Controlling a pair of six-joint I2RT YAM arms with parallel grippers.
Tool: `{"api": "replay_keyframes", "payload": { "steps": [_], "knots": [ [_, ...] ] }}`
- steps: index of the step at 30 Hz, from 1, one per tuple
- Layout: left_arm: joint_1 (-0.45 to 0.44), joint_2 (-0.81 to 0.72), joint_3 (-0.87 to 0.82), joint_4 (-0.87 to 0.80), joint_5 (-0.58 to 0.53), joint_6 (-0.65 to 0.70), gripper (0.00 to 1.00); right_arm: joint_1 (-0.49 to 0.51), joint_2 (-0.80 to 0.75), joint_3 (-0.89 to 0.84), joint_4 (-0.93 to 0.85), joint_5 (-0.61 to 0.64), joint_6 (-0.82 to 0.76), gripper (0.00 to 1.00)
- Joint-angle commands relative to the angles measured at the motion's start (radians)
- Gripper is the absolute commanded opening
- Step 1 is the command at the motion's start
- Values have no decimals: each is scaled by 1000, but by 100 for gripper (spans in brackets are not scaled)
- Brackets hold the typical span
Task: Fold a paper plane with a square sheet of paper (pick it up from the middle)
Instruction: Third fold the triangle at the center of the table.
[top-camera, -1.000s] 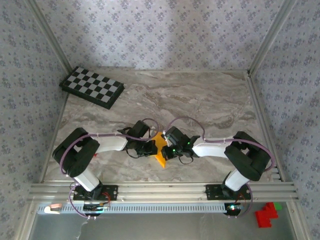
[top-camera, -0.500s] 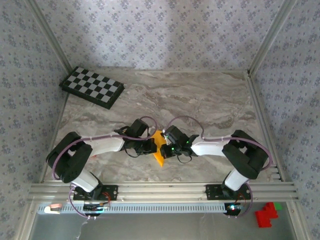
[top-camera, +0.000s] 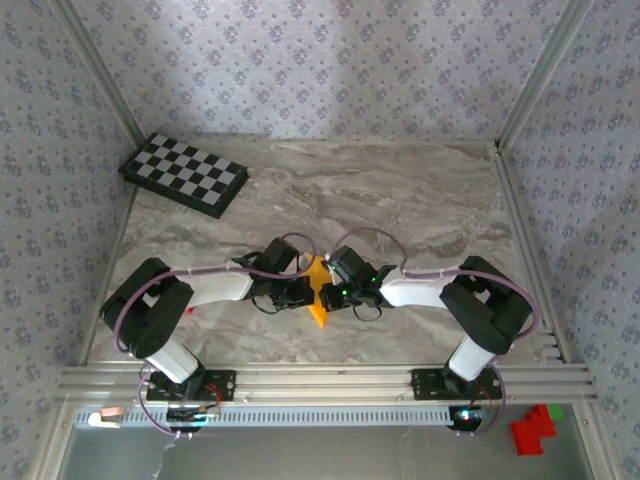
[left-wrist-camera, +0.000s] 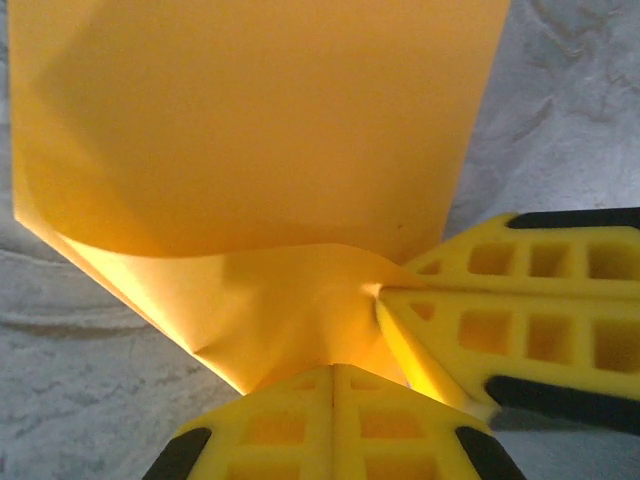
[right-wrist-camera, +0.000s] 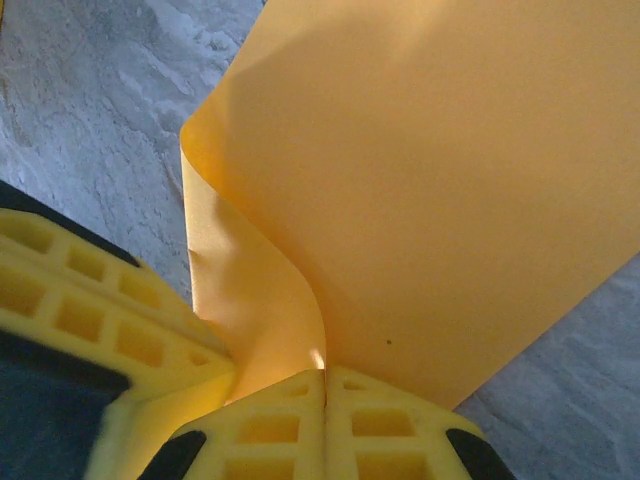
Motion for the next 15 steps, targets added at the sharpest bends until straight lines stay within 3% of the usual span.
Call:
{"api": "replay_keyframes", "payload": {
  "steps": [1, 15],
  "knots": [
    [5, 35, 9, 24, 24, -8, 5, -9, 59, -27, -100, 51, -3, 5],
    [-37, -63, -39, 41, 47, -65, 5, -13, 52, -37, -105, 54, -2, 5]
  ]
}}
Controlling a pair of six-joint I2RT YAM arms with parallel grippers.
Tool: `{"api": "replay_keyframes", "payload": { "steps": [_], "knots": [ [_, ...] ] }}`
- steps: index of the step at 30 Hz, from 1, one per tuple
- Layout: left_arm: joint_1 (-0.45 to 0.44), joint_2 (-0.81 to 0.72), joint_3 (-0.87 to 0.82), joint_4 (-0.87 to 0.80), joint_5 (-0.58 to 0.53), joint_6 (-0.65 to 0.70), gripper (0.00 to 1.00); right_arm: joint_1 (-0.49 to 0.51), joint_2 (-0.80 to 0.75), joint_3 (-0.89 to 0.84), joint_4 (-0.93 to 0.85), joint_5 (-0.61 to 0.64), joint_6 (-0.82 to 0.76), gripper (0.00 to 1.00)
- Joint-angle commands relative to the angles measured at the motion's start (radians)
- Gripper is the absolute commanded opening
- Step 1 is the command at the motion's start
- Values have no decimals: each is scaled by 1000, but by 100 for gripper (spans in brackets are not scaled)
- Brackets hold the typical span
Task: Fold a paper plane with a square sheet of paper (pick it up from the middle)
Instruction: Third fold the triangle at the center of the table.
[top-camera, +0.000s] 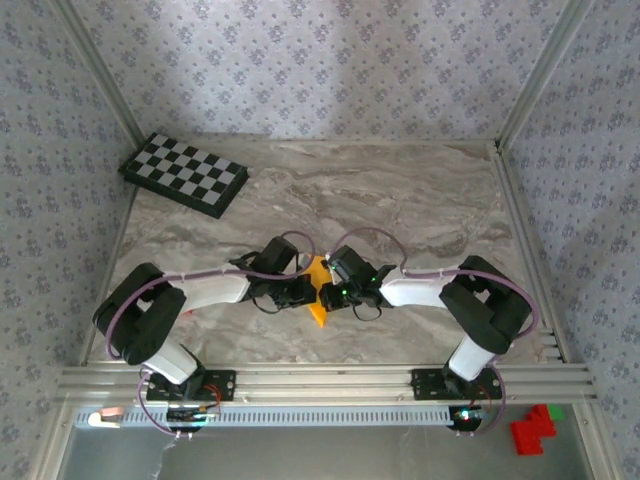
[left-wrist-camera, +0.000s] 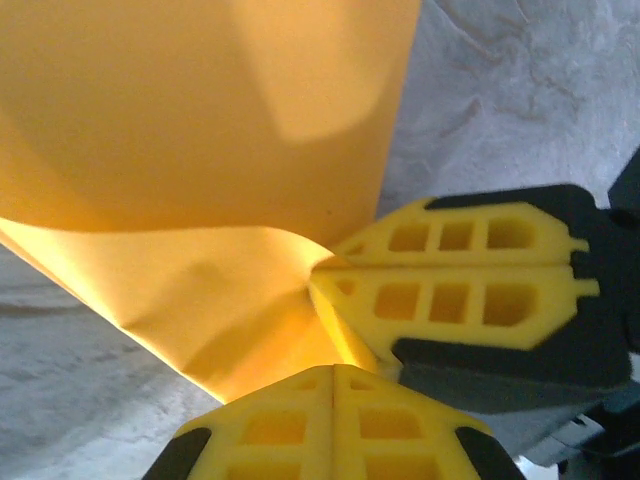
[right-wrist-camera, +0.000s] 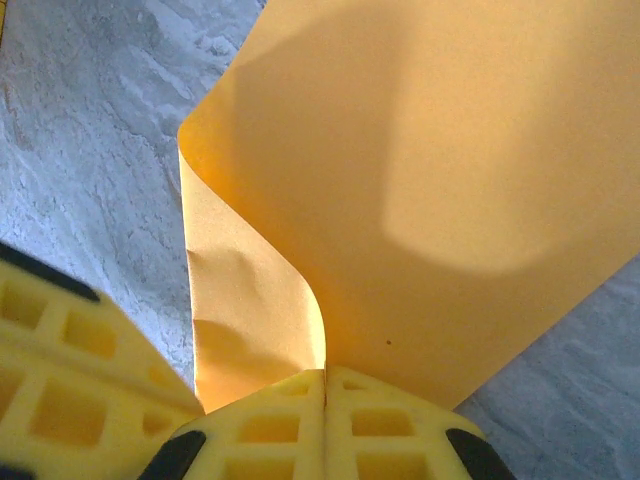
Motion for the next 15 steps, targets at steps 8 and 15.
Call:
{"api": "replay_keyframes", "payload": {
  "steps": [8, 15],
  "knots": [
    [-42, 63, -55, 64, 43, -47, 5, -10, 45, -44, -110, 61, 2, 5],
    [-44, -28, -64, 39, 30, -55, 5, -8, 44, -46, -110, 64, 6, 5]
  ]
}}
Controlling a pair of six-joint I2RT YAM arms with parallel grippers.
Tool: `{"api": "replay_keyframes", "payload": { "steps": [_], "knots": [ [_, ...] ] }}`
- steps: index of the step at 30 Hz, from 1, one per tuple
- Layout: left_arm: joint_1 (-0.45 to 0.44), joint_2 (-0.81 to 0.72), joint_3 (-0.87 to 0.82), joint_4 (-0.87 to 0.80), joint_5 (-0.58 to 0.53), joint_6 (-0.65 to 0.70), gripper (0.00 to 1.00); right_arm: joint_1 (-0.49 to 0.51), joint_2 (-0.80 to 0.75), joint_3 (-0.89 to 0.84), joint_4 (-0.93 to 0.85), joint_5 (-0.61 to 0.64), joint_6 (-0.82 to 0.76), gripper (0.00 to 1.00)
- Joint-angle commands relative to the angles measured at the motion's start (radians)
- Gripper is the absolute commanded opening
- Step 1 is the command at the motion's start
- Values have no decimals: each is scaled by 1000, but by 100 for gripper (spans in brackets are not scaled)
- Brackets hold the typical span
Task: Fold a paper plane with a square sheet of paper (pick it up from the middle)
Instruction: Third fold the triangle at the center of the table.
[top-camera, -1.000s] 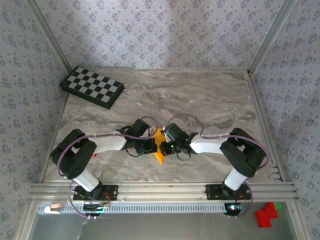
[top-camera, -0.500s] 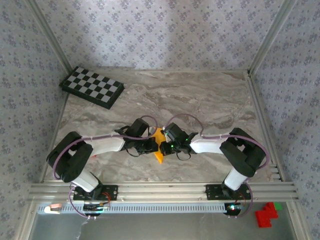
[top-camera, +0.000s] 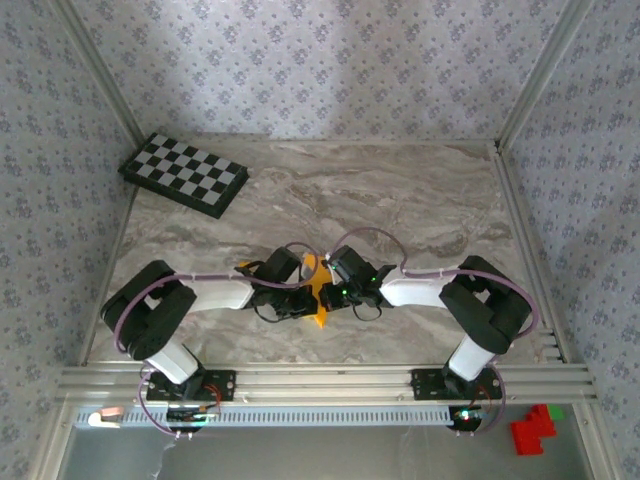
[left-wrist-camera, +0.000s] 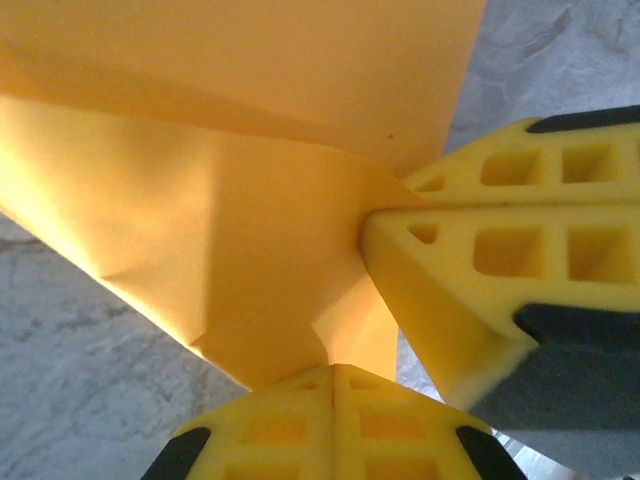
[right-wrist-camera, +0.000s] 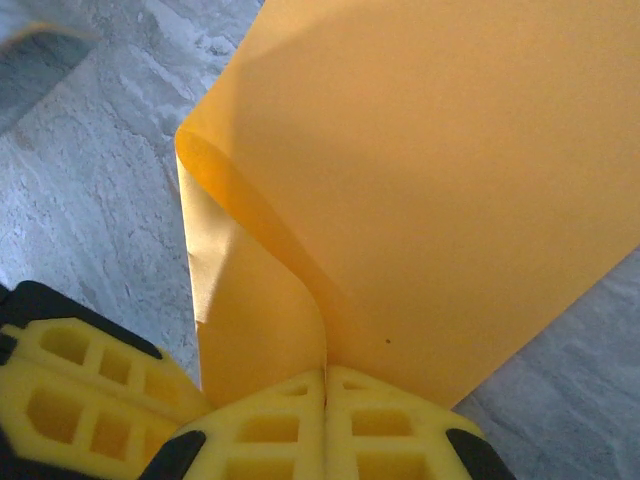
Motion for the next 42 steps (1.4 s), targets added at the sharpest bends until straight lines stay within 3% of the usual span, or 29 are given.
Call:
{"api": "replay_keyframes", "payload": {
  "steps": [1, 19, 30, 42],
  "knots": [
    [-8, -67, -9, -19, 15, -17, 5, -7, 44, -46, -112, 65, 6, 5],
    [-36, 14, -60, 89, 52, -85, 6, 0, 31, -48, -128, 76, 5, 5],
    [-51, -69, -59, 77, 42, -99, 7, -1, 32, -48, -127, 76, -1, 5],
    [-70, 30, -89, 152, 53, -138, 8, -4, 36, -55, -130, 70, -4, 5]
  ]
}}
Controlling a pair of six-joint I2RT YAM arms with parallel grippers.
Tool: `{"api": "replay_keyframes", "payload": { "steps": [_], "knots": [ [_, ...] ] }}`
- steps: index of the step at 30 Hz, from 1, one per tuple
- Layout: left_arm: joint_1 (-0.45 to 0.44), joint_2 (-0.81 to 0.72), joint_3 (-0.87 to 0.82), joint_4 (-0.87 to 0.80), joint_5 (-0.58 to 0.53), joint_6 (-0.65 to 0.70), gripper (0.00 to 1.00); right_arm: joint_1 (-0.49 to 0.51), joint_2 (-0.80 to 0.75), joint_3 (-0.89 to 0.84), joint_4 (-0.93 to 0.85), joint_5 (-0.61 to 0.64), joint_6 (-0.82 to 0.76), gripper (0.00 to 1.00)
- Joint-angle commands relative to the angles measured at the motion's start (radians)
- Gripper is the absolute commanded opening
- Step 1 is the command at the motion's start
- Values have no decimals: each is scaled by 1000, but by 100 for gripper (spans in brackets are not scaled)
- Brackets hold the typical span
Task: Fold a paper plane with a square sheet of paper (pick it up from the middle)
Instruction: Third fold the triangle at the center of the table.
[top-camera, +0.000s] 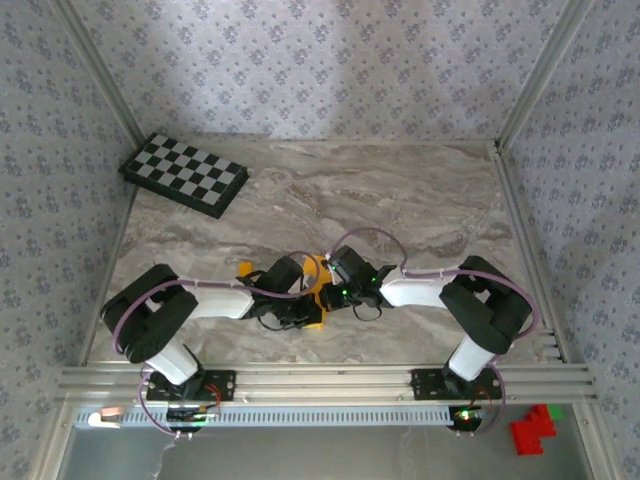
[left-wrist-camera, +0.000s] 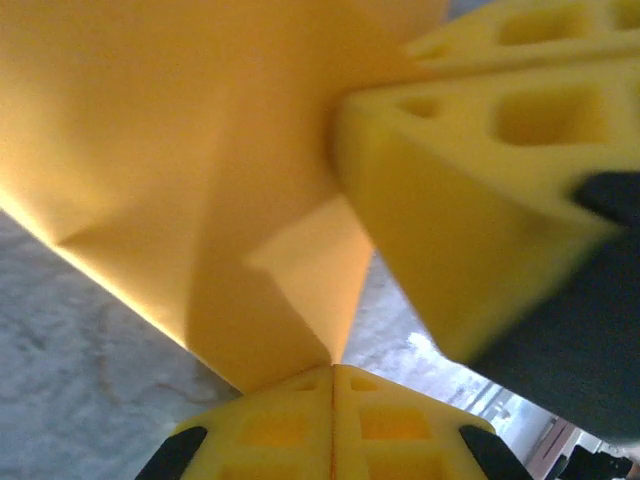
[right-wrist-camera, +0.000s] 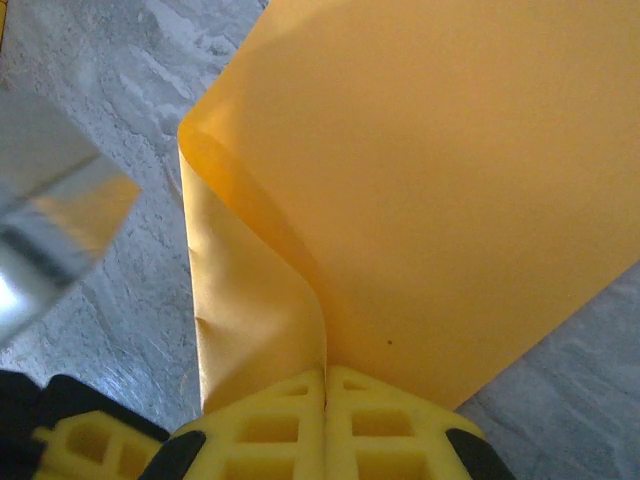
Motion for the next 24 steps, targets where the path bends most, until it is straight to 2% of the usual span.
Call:
{"api": "replay_keyframes", "payload": {
  "steps": [1, 13, 24],
  "knots": [
    [-10, 19, -21, 17, 7, -17, 8, -5, 38, -53, -130, 69, -4, 5],
    [-18, -83, -29, -28, -11, -19, 9, -9, 43, -56, -123, 65, -4, 5],
    [-34, 5, -35, 9, 8, -31, 9, -10, 30, -78, -118, 71, 2, 5]
  ]
}}
